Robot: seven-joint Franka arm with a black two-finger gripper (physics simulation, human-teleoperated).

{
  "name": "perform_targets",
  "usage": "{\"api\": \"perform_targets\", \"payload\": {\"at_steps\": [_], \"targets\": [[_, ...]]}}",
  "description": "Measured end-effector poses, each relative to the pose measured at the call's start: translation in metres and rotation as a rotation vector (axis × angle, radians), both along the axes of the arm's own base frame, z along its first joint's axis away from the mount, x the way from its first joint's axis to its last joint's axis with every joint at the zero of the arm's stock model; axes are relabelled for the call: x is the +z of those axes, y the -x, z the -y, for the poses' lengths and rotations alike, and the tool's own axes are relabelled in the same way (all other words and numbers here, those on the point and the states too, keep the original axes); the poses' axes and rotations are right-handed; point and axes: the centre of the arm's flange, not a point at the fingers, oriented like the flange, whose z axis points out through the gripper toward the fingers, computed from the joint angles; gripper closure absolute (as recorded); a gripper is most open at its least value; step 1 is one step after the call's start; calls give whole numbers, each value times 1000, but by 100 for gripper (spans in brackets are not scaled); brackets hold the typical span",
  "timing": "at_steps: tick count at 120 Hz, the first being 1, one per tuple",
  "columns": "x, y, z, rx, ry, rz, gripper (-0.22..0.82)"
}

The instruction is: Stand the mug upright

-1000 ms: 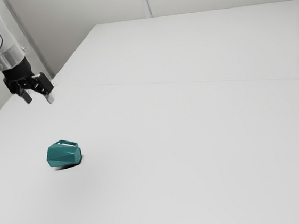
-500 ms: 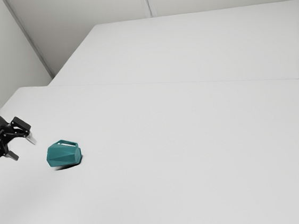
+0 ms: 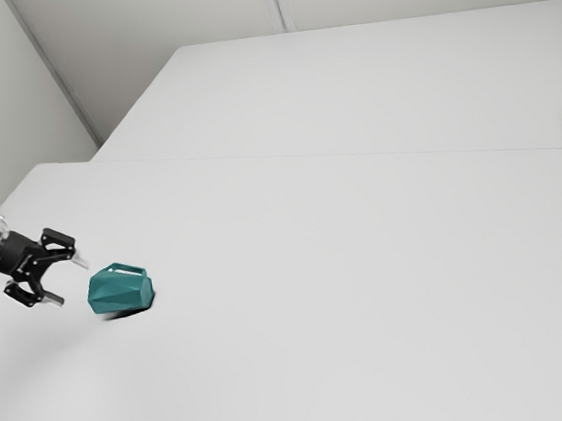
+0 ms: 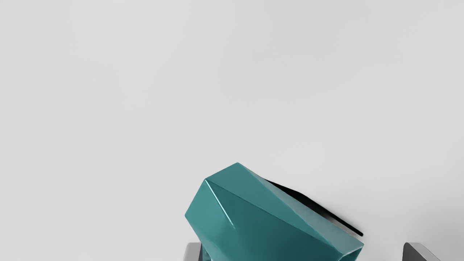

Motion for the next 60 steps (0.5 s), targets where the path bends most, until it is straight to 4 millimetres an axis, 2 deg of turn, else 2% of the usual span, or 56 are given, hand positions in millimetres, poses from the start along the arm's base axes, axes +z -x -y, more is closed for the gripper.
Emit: {"api": "perform_targets", "payload": {"at_steps": [31, 60], "targets": [[-24, -17, -15, 71, 23, 24, 0], [-44, -29, -15, 125, 57, 40, 0]]}}
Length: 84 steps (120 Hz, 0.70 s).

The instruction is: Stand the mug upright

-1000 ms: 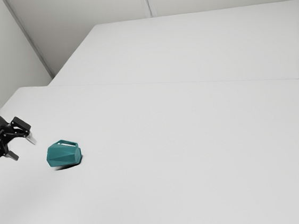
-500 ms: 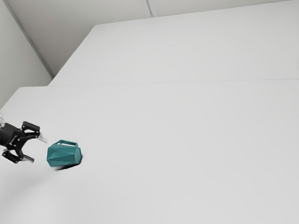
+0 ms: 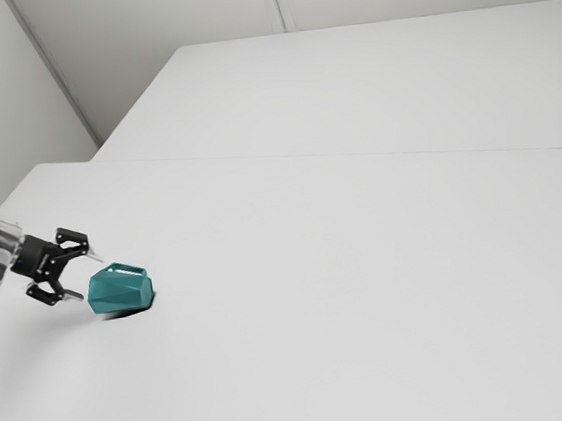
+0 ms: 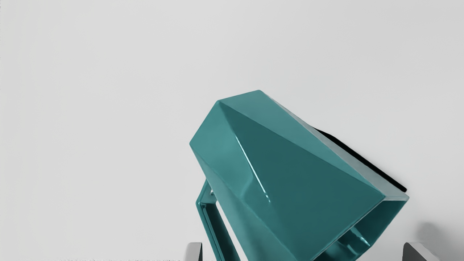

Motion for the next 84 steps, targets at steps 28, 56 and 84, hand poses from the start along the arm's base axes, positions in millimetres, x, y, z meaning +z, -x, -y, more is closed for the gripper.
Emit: {"api": "perform_targets", "payload": {"at_steps": [28, 56, 84], "targets": [[-14, -12, 9, 42, 41, 20, 0], [-19, -20, 18, 65, 70, 35, 22], [-14, -24, 24, 57, 68, 46, 64]]}}
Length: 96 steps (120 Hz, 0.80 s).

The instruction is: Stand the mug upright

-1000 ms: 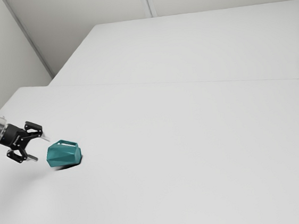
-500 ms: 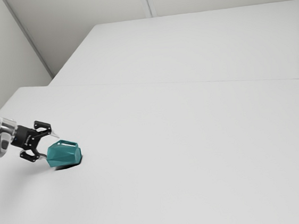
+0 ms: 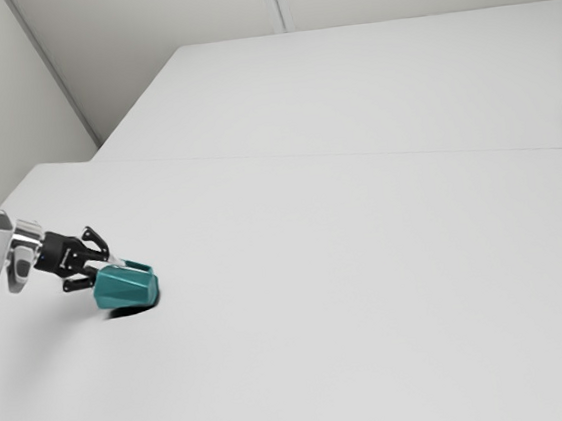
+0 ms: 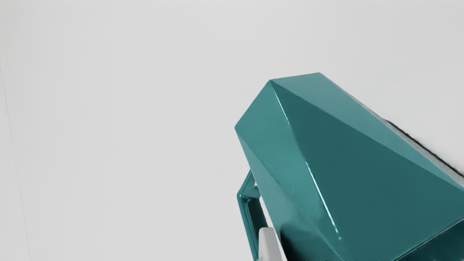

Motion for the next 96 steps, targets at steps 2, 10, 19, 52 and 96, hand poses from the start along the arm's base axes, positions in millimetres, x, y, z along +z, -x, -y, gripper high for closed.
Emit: {"api": "perform_targets", "payload": {"at_steps": [2, 10, 19, 52, 96], "targets": [[1, -1, 1, -2, -1, 2, 65], [9, -7, 9, -20, -6, 16, 70], [21, -16, 19, -47, -19, 37, 73], [38, -33, 49, -129, -66, 58, 77], [103, -62, 158, -624, -500, 53, 78]]}}
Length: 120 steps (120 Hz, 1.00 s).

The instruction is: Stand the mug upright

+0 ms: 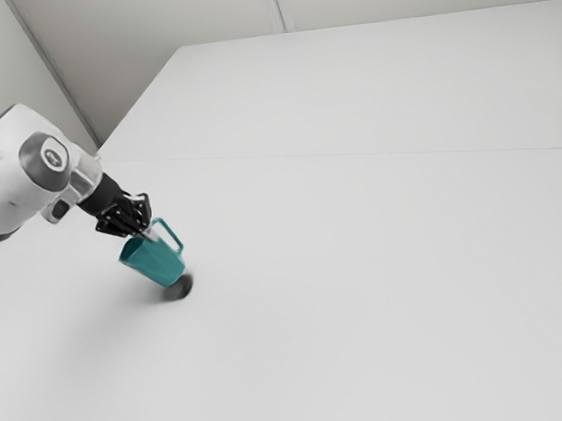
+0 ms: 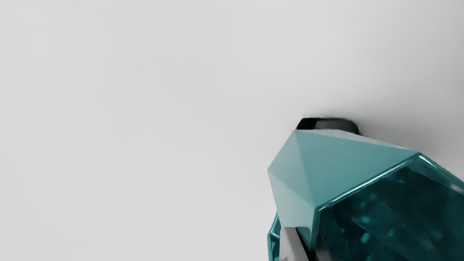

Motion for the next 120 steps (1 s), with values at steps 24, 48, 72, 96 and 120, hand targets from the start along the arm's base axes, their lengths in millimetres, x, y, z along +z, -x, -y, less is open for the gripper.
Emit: {"api": "perform_targets", "payload": {"at_steps": [24, 48, 72, 96, 120], "targets": [[3, -12, 54, -217, -209, 42, 79], [8, -10, 100, -386, -347, 75, 79], [1, 7, 145, -490, -380, 77, 79], [-6, 25, 149, -510, -395, 52, 79], [-17, 32, 153, -525, -395, 29, 79]]}}
